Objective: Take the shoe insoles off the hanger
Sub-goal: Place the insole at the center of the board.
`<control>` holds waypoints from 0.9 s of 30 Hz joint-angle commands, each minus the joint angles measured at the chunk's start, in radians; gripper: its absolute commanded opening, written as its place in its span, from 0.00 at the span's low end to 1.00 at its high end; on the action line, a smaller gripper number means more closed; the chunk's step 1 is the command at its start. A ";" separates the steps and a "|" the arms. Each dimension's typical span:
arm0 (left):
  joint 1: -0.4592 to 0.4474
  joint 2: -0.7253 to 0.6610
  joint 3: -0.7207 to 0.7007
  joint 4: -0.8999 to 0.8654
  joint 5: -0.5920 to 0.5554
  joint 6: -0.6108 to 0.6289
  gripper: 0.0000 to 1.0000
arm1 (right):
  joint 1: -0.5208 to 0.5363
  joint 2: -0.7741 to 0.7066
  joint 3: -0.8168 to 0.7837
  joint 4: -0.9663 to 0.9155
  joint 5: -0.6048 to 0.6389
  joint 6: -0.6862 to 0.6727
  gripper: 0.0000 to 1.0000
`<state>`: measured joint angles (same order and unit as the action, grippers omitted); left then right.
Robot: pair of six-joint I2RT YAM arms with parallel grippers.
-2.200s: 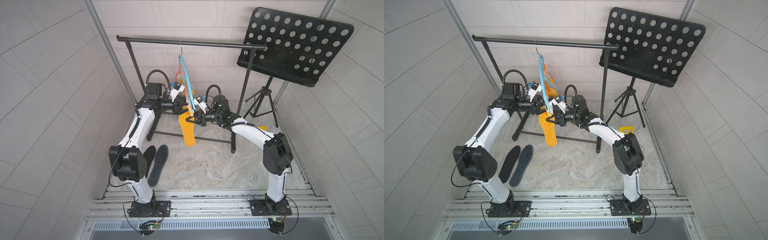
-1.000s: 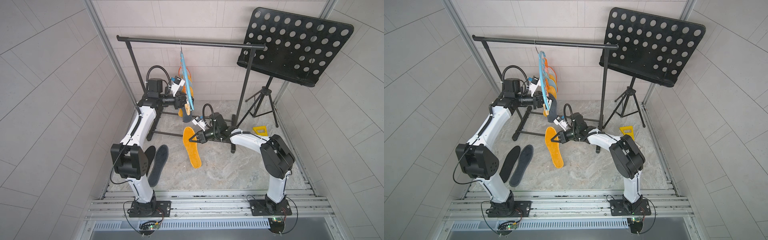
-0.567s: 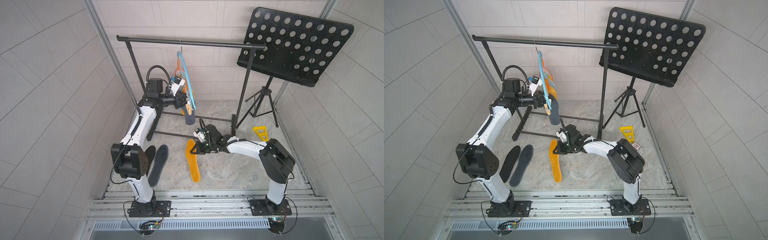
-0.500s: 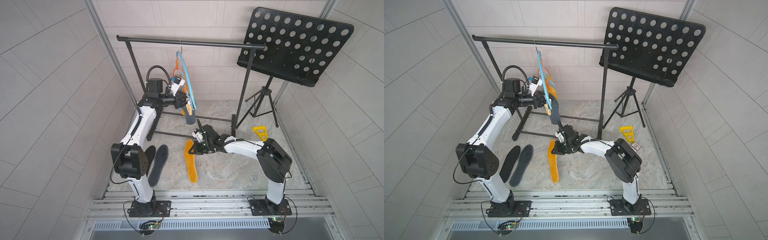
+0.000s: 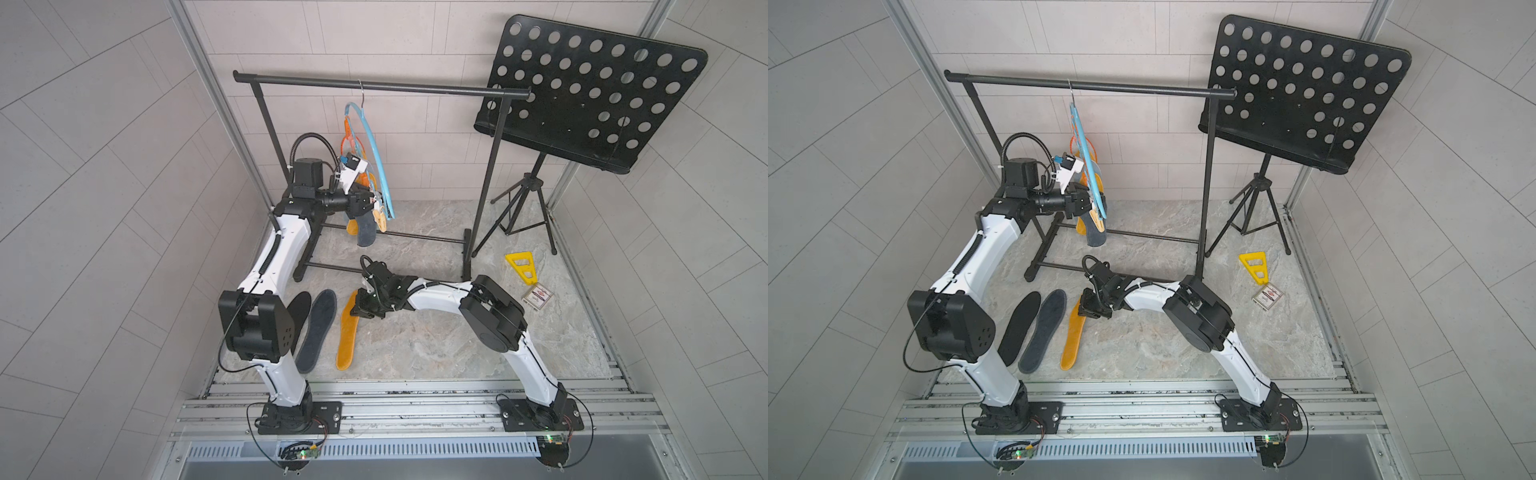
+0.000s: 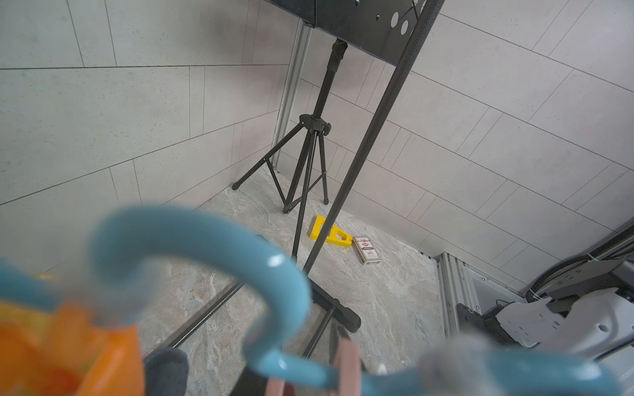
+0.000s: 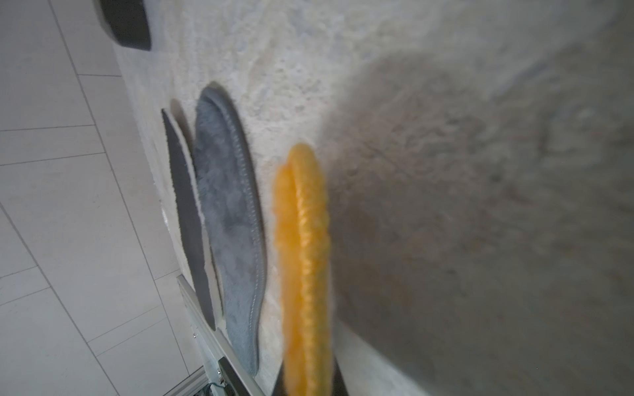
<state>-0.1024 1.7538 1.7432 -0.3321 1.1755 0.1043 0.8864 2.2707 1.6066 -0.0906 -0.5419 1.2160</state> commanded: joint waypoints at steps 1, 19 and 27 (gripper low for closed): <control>0.006 -0.030 -0.021 0.009 0.000 -0.003 0.00 | 0.002 0.025 0.054 -0.024 0.001 0.059 0.00; 0.016 -0.026 -0.024 0.021 -0.008 -0.011 0.00 | -0.044 -0.207 -0.039 -0.324 0.206 -0.251 0.56; 0.026 -0.030 -0.040 0.012 -0.028 -0.002 0.00 | -0.120 -0.729 -0.417 -0.375 0.291 -0.775 0.53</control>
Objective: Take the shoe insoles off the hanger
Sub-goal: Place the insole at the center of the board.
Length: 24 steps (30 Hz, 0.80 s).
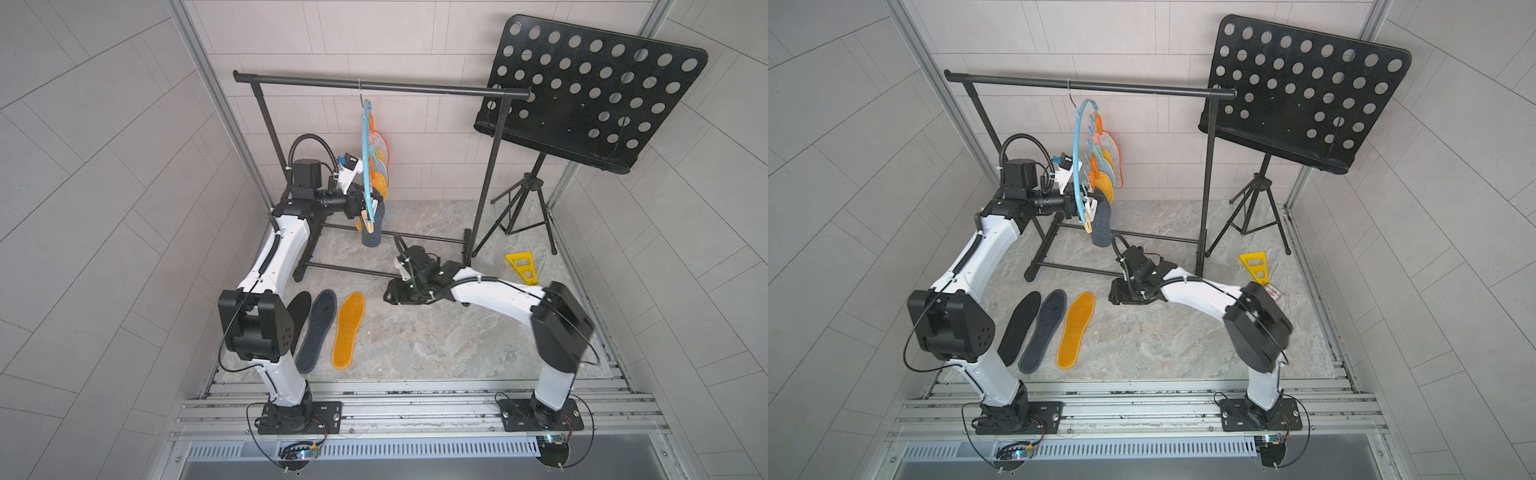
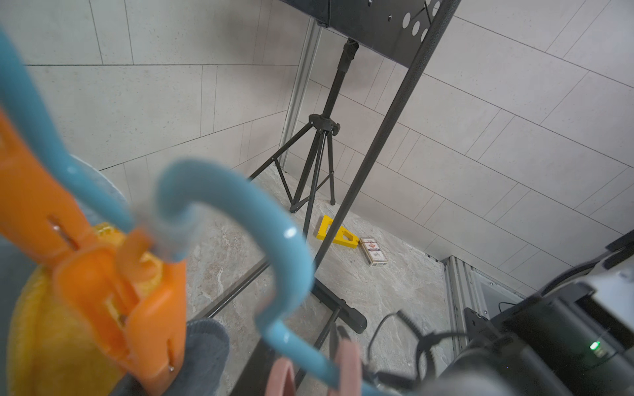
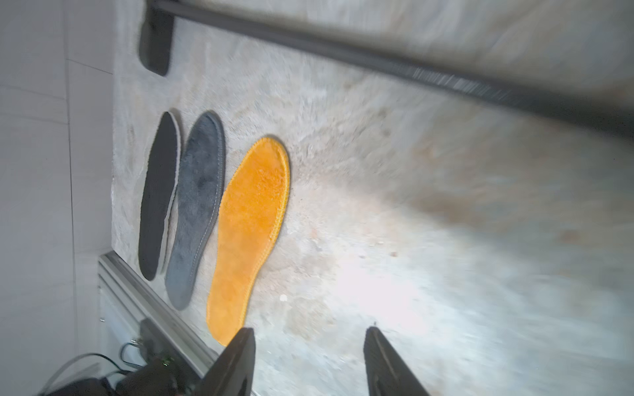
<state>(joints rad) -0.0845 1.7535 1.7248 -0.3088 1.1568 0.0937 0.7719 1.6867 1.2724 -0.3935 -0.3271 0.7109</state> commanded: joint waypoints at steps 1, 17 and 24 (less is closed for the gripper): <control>0.009 -0.032 -0.024 -0.013 -0.011 0.010 0.00 | -0.009 -0.233 -0.146 -0.082 0.102 -0.370 0.53; 0.019 -0.054 -0.066 -0.024 -0.039 0.021 0.00 | -0.209 -1.217 -0.754 -0.098 0.239 -0.676 0.55; 0.019 -0.081 -0.102 -0.018 -0.092 0.013 0.11 | -0.209 -1.220 -0.777 -0.099 0.255 -0.675 0.57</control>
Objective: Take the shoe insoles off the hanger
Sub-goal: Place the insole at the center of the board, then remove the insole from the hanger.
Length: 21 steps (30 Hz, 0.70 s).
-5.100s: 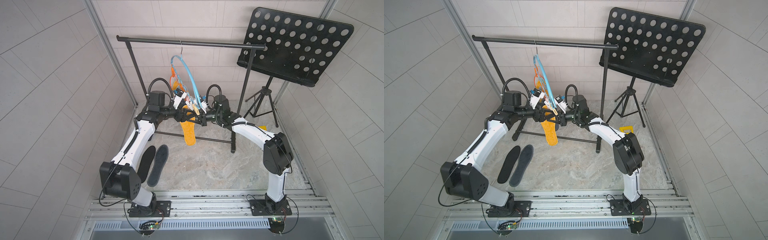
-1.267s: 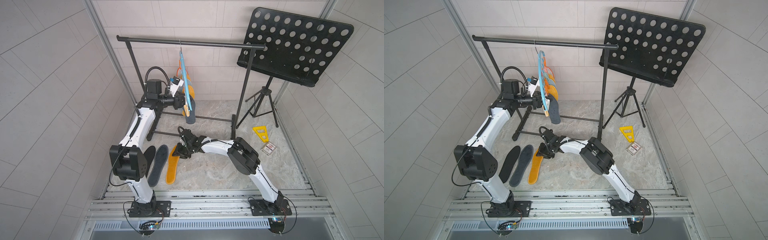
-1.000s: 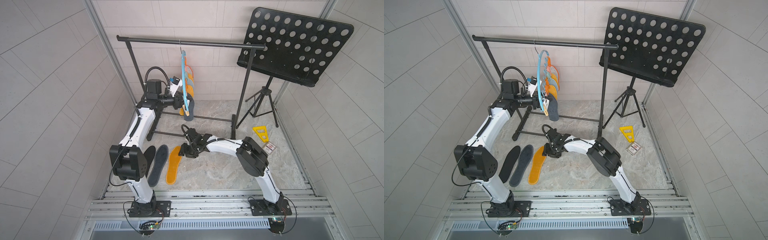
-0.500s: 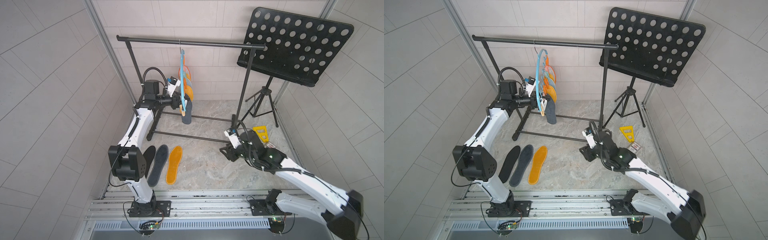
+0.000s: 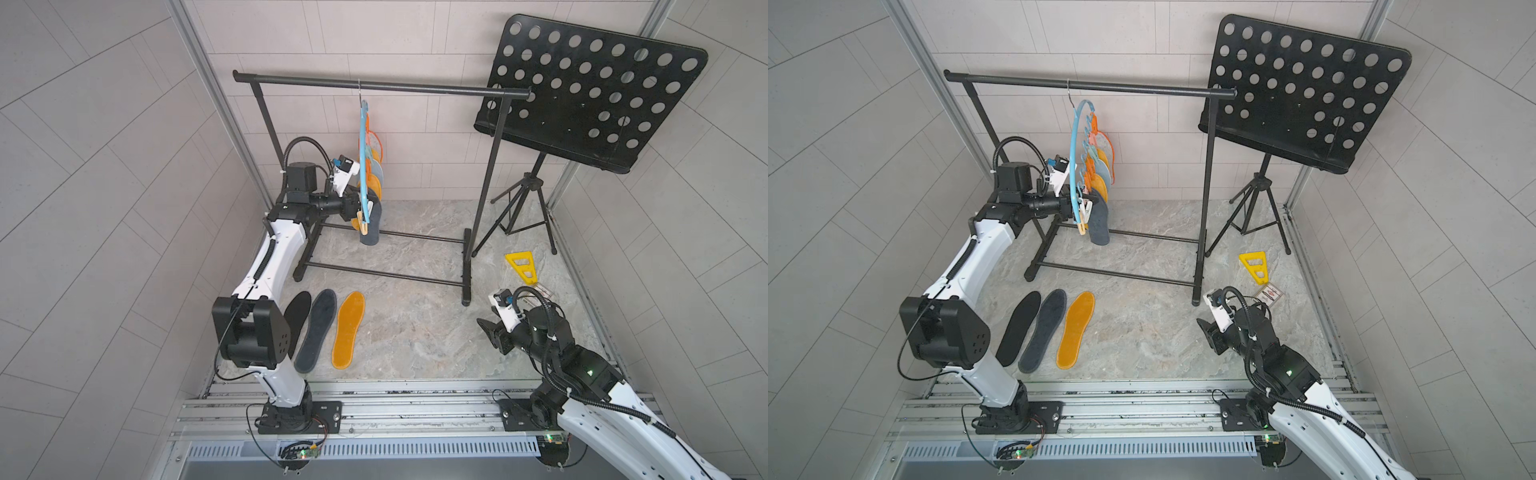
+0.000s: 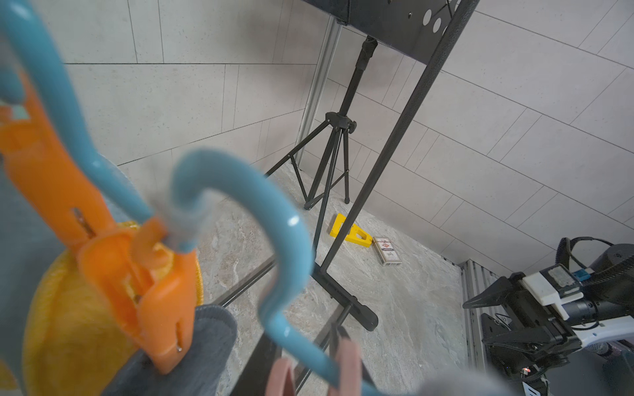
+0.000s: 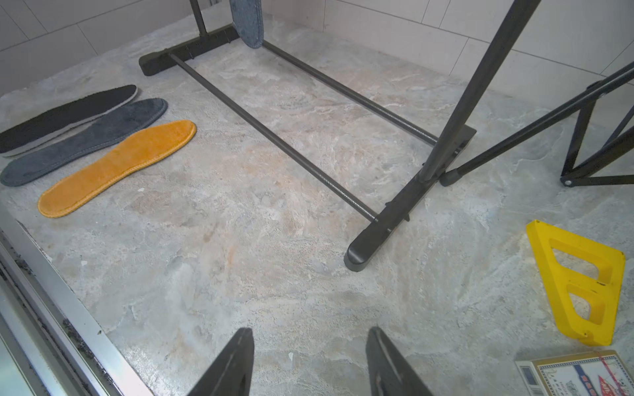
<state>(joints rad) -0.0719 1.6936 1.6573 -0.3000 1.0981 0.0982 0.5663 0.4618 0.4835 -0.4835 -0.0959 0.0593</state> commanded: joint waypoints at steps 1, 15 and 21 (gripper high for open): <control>0.006 -0.027 -0.042 -0.026 -0.045 0.004 0.26 | -0.003 0.007 0.012 -0.008 0.022 -0.024 0.57; 0.006 -0.353 -0.480 -0.122 -0.243 0.032 0.73 | -0.003 0.001 0.012 -0.012 0.008 -0.008 0.59; -0.003 -0.583 -0.739 -0.157 -0.507 -0.072 0.73 | 0.001 0.002 0.013 -0.013 0.012 -0.009 0.59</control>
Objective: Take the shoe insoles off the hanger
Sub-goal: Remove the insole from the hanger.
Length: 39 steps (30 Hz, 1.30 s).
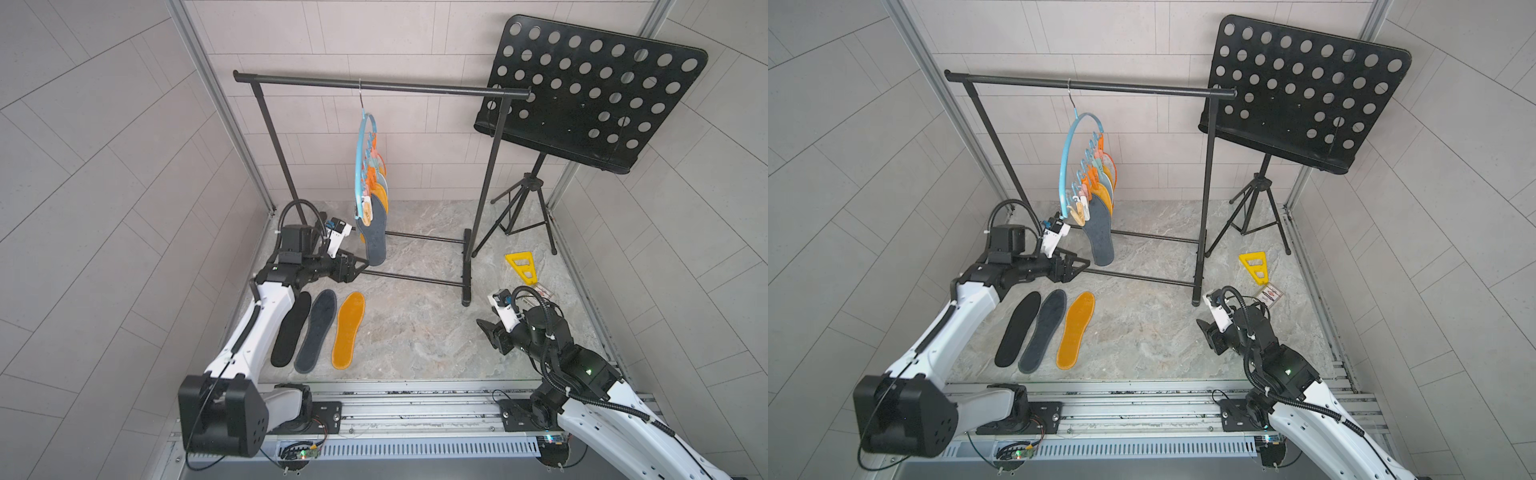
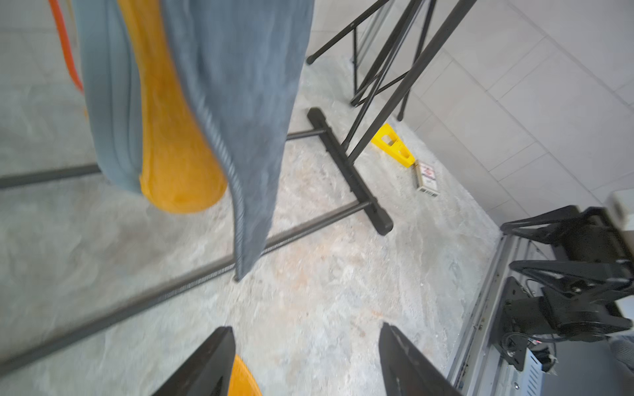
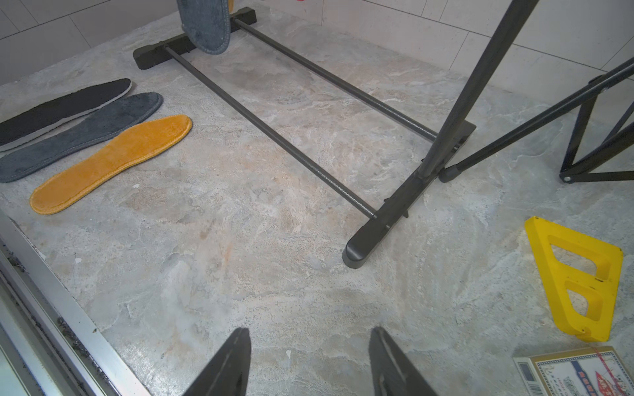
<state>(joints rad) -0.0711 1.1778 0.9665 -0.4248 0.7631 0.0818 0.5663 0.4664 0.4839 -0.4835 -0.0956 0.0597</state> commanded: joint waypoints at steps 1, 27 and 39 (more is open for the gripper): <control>-0.007 -0.082 -0.062 -0.056 -0.227 -0.079 0.73 | 0.001 -0.001 0.014 -0.013 0.012 -0.009 0.59; -0.363 -0.445 -0.308 -0.117 -0.807 -0.247 0.74 | 0.005 0.048 0.028 -0.016 0.035 0.002 0.64; -0.485 -0.470 -0.316 -0.123 -0.865 -0.252 0.74 | -0.058 0.179 0.057 0.028 -0.056 0.022 0.62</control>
<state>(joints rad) -0.5369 0.7292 0.6624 -0.5549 -0.0601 -0.1425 0.5243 0.6220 0.5217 -0.4839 -0.1005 0.0731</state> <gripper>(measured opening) 0.738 0.624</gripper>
